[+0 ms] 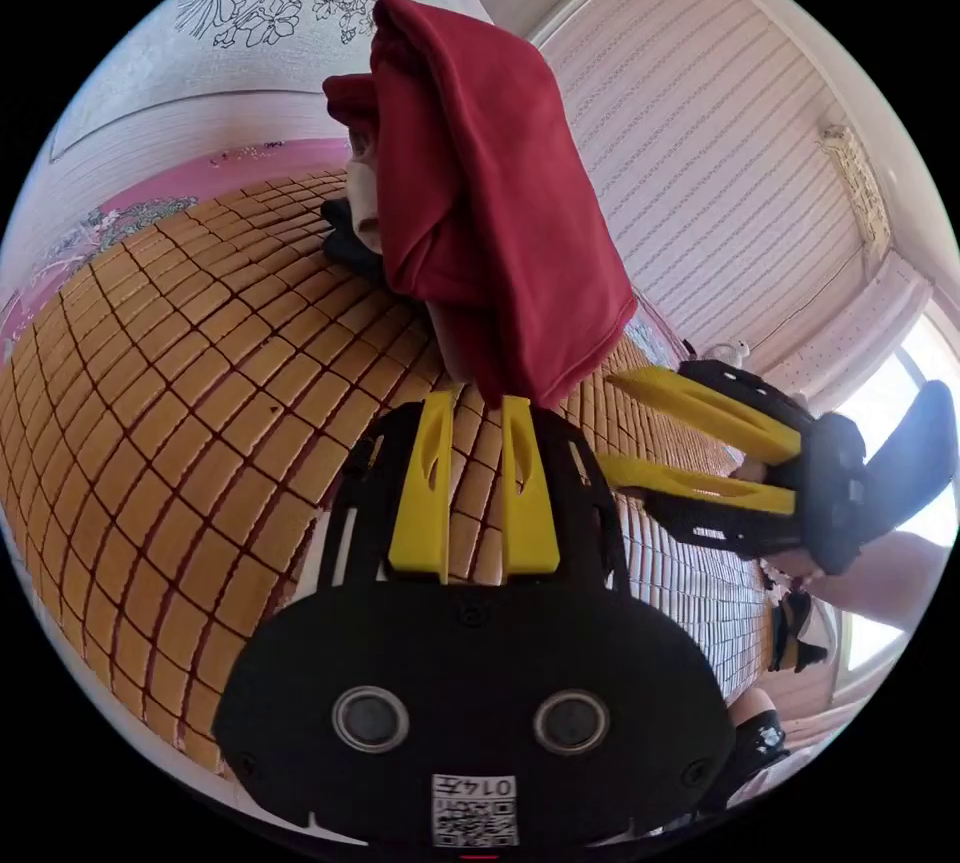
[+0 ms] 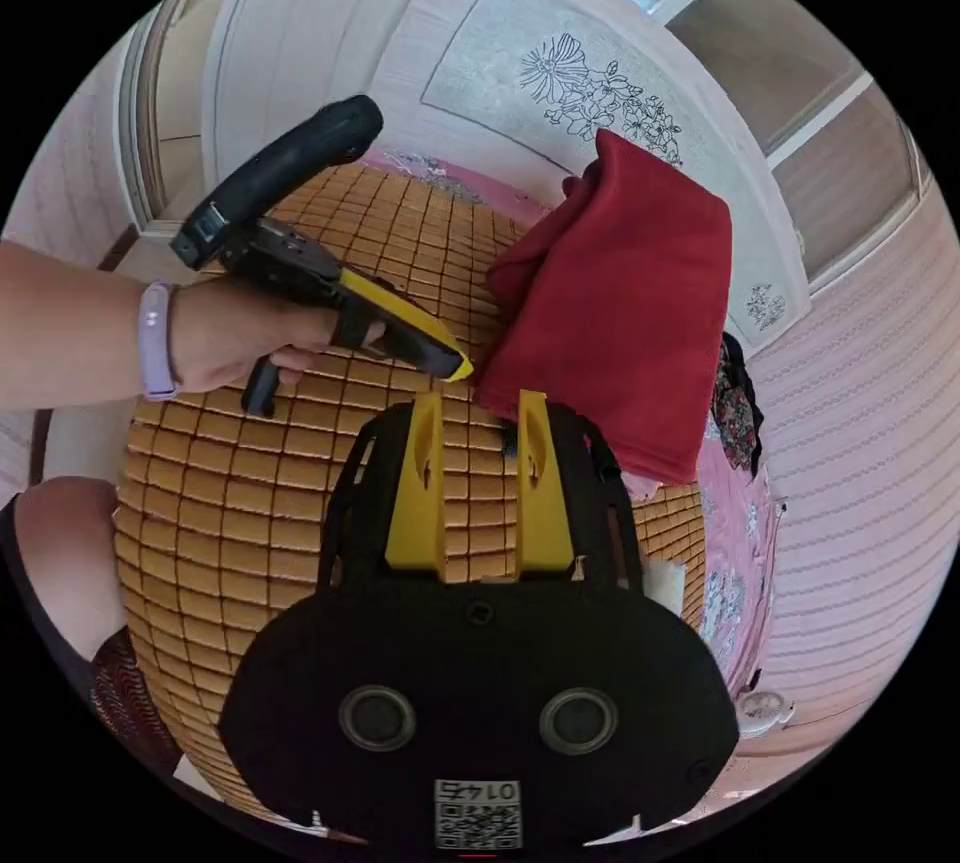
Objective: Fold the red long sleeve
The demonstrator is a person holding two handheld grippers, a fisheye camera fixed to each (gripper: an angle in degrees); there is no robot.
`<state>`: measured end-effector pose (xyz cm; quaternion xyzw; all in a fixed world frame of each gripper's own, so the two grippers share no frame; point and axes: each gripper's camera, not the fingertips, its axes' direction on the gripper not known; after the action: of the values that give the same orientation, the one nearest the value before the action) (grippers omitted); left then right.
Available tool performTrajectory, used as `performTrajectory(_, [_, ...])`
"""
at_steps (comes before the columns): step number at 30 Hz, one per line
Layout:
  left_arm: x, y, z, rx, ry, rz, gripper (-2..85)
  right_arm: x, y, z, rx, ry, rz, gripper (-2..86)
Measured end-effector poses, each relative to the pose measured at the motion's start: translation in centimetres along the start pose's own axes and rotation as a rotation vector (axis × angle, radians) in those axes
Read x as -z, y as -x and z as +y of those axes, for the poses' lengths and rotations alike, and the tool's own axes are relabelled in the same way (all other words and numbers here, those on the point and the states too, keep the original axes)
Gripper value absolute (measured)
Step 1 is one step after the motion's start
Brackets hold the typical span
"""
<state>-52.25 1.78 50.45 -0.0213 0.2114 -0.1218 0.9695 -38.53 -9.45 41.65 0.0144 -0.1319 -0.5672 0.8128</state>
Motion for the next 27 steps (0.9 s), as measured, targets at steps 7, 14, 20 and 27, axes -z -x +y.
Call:
performTrajectory(7, [-0.2, 0.4, -1.8, -0.078, -0.008, 0.022, 9.5, -2.0, -3.4, -2.2, 0.099, 0.13, 0.004, 1.7])
performTrajectory(14, [-0.4, 1.1, -4.1, 0.041, 0.148, 0.083, 3.5, 6.2, -13.5, 1.0, -0.076, 0.048, -0.013, -0.1])
performTrajectory(20, [9.7, -4.6, -5.9, -0.246, 0.038, -0.048, -0.6, 20.4, -24.7, 11.3, -0.439, -0.127, 0.024, -0.3])
performTrajectory(27, [24.0, -9.7, 6.3, -0.359, -0.053, 0.074, -0.6, 29.2, -17.6, 33.5, -0.801, -0.164, -0.134, 0.6])
